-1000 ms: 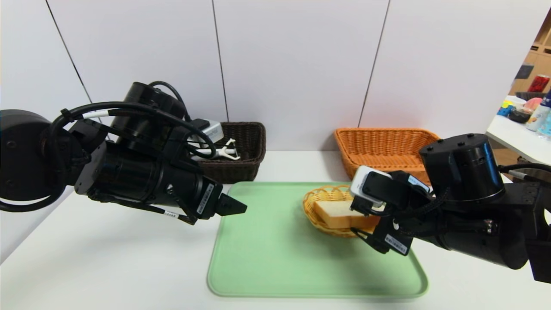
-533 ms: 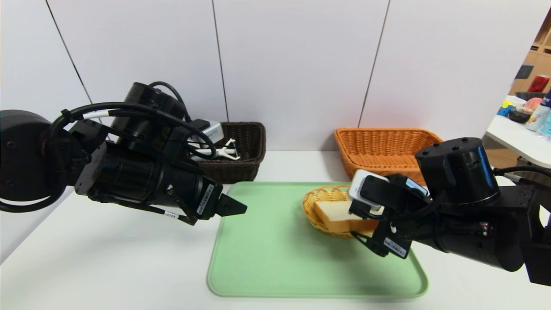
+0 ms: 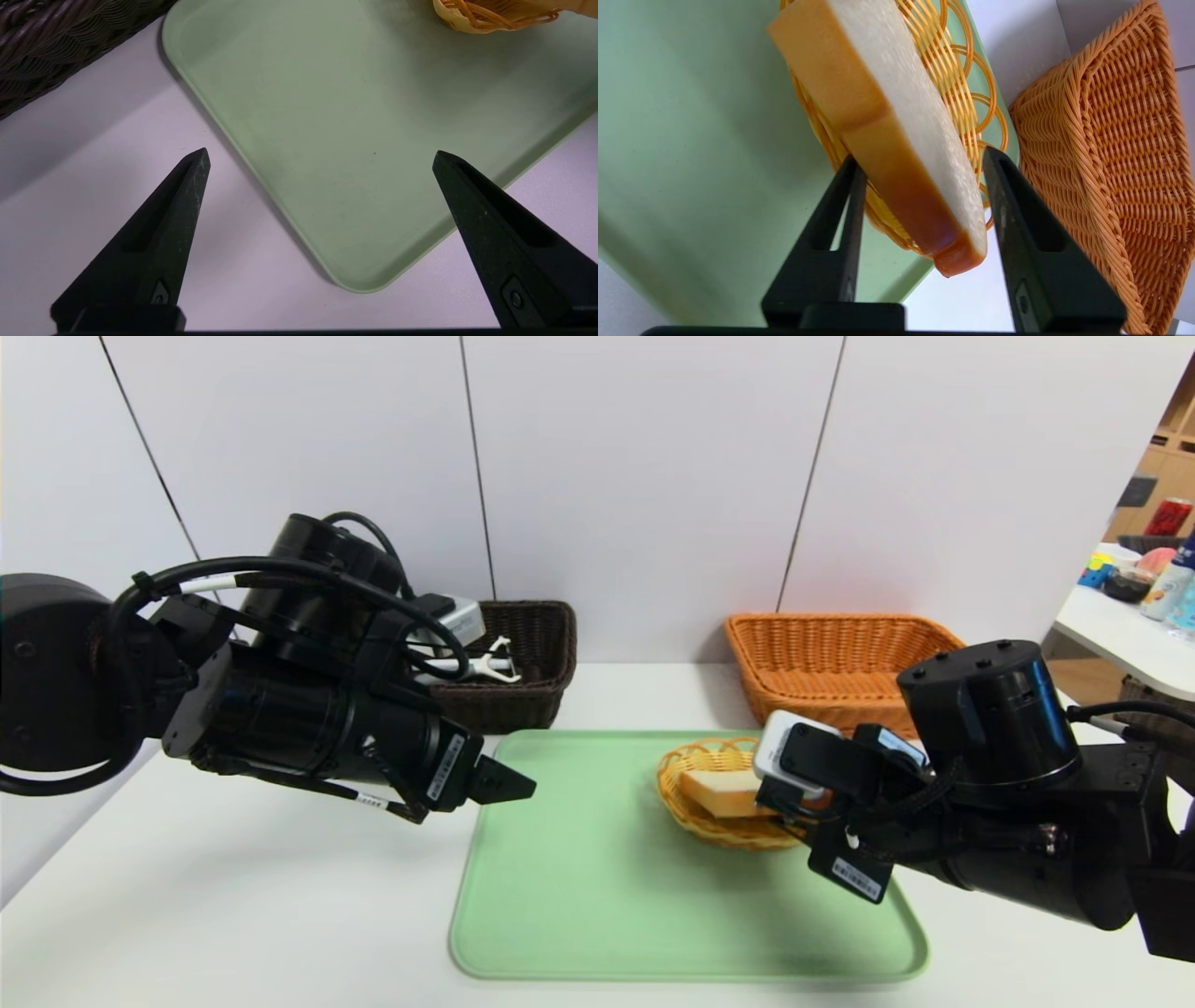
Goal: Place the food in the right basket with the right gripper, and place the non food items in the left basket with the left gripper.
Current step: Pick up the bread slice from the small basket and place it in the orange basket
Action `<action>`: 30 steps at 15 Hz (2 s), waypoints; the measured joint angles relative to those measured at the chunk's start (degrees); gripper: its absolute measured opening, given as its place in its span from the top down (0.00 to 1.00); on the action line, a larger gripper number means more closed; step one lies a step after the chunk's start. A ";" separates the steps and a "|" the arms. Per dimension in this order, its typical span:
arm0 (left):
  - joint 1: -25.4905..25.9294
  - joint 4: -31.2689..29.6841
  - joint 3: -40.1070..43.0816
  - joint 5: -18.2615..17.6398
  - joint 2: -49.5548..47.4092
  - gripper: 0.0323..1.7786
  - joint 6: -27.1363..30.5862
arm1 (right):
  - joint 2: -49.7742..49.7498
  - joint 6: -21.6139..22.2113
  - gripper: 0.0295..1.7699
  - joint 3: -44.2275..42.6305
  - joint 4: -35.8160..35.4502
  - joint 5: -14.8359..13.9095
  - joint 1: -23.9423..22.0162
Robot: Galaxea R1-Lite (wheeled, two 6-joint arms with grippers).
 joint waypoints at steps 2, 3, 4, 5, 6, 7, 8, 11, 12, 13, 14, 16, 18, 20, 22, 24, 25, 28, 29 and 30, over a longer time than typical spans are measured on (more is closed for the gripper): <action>0.05 0.00 0.00 0.00 0.10 0.05 0.00 | 0.06 0.17 0.95 0.00 -0.02 0.22 0.00; 0.05 0.00 0.00 0.00 0.16 0.05 -0.02 | 0.17 0.28 0.95 0.02 0.00 0.26 0.02; 0.02 0.02 0.00 0.00 0.24 0.05 0.00 | 0.30 0.38 0.95 0.10 0.00 0.28 0.02; 0.05 0.00 -0.02 0.02 0.30 0.05 0.00 | 0.41 0.50 0.95 0.13 -0.05 0.33 0.02; 0.02 0.02 -0.06 0.00 0.35 0.05 0.00 | 0.50 0.50 0.95 0.18 0.00 0.35 0.02; 0.05 0.00 -0.13 0.00 0.38 0.05 0.00 | 0.56 0.57 0.95 0.18 -0.02 0.33 0.02; 0.05 0.00 -0.15 0.00 0.38 0.05 0.00 | 0.61 0.57 0.95 0.10 -0.05 0.35 0.00; 0.00 -0.02 -0.22 -0.02 0.44 0.05 -0.02 | 0.59 0.66 0.95 -0.37 -0.07 0.33 -0.22; -0.02 -0.02 -0.23 -0.02 0.51 0.05 0.02 | 0.50 0.72 0.95 -0.72 -0.07 0.33 -0.30; -0.02 -0.02 -0.23 0.02 0.51 0.05 0.00 | 0.37 1.01 0.95 -1.11 -0.05 0.33 -0.39; 0.00 -0.02 -0.23 0.02 0.51 0.05 0.00 | 0.17 1.57 0.95 -1.57 -0.05 0.28 -0.44; 0.00 -0.06 -0.28 0.00 0.52 0.05 0.00 | -0.29 2.15 0.95 -2.40 -0.07 0.26 -0.69; 0.00 -0.06 -0.30 -0.02 0.46 0.05 -0.02 | -0.99 2.45 0.95 -3.23 -0.05 0.24 -0.87; 0.00 -0.05 -0.33 -0.05 0.38 0.05 -0.02 | -1.93 2.56 0.95 -4.11 0.06 0.24 -1.02; 0.00 -0.02 -0.33 -0.06 0.11 0.05 -0.02 | -3.06 2.58 0.95 -4.83 0.26 0.24 -1.22; 0.00 0.00 -0.30 -0.06 -0.26 0.05 0.00 | -4.40 2.54 0.95 -5.79 0.74 0.13 -1.96; 0.00 0.00 -0.26 -0.06 -0.41 0.05 0.00 | -5.01 2.56 0.95 -6.42 0.74 0.09 -2.71; -0.02 0.00 -0.26 -0.09 -0.74 0.05 0.02 | -6.67 2.51 0.95 -8.47 0.85 0.02 -6.64; -0.04 0.00 -0.28 -0.06 -0.80 0.05 0.02 | -7.11 2.51 0.95 -9.13 0.78 0.09 -8.44; -0.09 0.00 -0.30 -0.09 -0.85 0.05 0.02 | -7.55 2.49 0.95 -9.83 0.89 0.22 -10.36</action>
